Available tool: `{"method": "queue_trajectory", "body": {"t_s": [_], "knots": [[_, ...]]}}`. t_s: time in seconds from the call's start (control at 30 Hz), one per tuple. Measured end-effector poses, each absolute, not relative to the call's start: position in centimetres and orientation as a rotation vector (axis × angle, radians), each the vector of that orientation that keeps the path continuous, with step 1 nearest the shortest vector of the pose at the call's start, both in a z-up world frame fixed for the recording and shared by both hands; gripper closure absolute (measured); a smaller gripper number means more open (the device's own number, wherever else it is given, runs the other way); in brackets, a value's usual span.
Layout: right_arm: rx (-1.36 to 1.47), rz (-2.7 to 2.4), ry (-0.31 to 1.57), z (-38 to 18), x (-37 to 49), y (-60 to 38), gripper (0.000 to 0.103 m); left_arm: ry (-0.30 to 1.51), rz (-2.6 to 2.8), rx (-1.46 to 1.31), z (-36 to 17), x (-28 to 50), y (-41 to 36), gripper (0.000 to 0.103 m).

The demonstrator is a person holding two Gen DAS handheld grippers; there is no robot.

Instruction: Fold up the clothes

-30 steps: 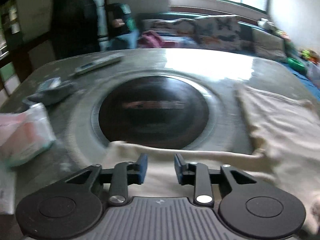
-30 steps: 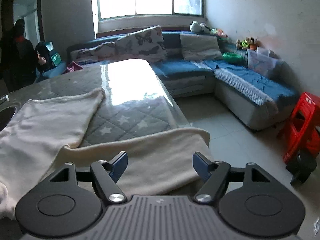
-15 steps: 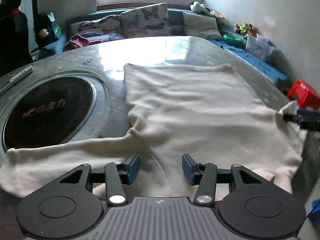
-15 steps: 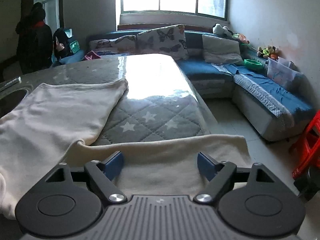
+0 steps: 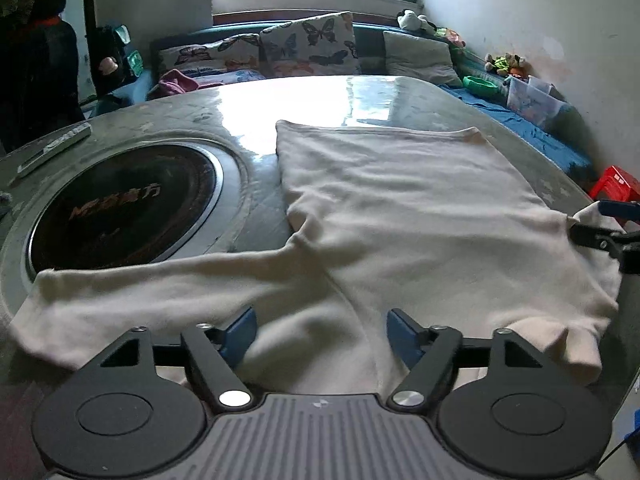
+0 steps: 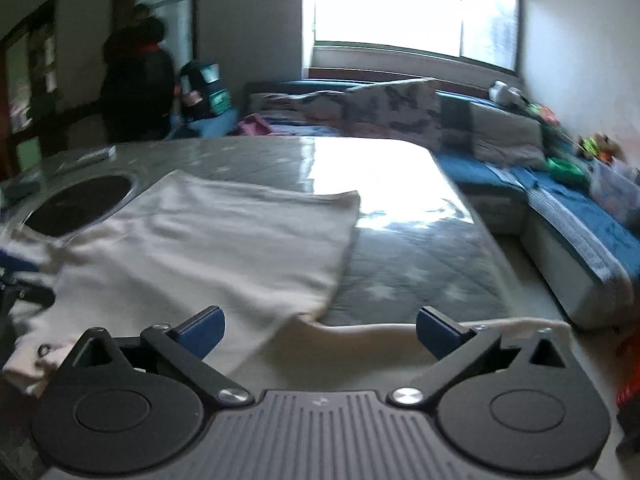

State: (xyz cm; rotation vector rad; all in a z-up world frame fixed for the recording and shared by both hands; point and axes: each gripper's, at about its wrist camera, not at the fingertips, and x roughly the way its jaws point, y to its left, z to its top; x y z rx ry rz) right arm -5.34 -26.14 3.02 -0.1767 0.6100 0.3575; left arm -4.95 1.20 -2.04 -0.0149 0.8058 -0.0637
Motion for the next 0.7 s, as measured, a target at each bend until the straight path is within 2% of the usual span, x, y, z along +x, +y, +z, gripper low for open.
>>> {"method": "queue_trajectory", "body": {"t_s": [0.13, 0.5, 0.7], "knots": [[-0.227, 0.428, 0.595, 2.9, -6.1, -23.6, 0.000, 0.802, -0.050, -0.012, -2.2, -5.7, 1.6, 0.017], [-0.495, 0.562, 0.497, 2.3, -9.9, -19.5, 0.000, 0.793, -0.053, -0.025, -2.4, -6.7, 2.5, 0.010], [-0.463, 0.565, 0.444, 3.9, -9.4, -19.0, 0.000, 0.797, -0.041, -0.039, -2.3, -7.0, 2.7, 0.004]]}}
